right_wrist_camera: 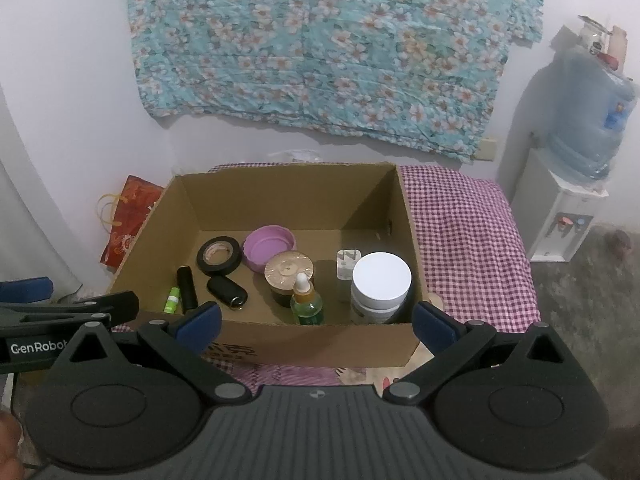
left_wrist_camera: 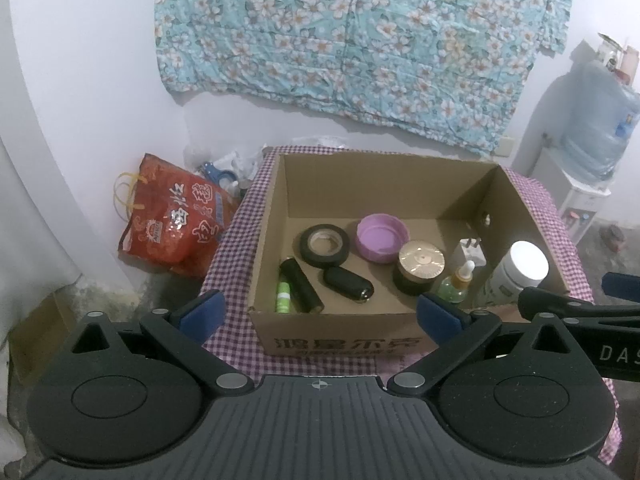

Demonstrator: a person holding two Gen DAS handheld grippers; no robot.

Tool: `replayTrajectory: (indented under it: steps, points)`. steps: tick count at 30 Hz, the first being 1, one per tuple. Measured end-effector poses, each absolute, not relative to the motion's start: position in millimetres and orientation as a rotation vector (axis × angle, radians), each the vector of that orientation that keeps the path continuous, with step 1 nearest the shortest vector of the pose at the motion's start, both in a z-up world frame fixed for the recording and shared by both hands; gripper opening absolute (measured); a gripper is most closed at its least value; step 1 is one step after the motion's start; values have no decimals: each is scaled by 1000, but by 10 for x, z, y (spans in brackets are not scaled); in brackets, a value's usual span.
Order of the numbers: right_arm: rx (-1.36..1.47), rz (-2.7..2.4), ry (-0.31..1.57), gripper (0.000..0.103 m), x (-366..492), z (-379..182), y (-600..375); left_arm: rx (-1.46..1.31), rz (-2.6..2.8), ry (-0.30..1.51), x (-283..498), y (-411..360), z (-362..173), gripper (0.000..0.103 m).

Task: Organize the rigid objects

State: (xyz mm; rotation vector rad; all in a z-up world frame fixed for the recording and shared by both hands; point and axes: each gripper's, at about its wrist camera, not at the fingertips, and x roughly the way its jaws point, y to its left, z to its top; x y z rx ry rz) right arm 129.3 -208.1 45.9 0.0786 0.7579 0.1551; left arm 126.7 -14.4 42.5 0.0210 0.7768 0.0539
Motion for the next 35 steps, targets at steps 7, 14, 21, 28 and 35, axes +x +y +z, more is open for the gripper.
replayTrajectory:
  steps: [7,14,21,28,35]
  points:
    - [79,157,759,103,1298,466,-2074,21,56,778,1251,-124,442,102]
    - [77,157,760,103,1295,466,-2068,19,58,779,1247,-123,443,102]
    - [77,158,760,103,1298,465,-2071,19,57,782,1235,-106,451,102]
    - [78,158,761,103,1297,461,-2075,18,58,783,1234,-122,453,102]
    - [82,154,763,103,1275,454,-2073,20,57,781,1224,-128,453,102]
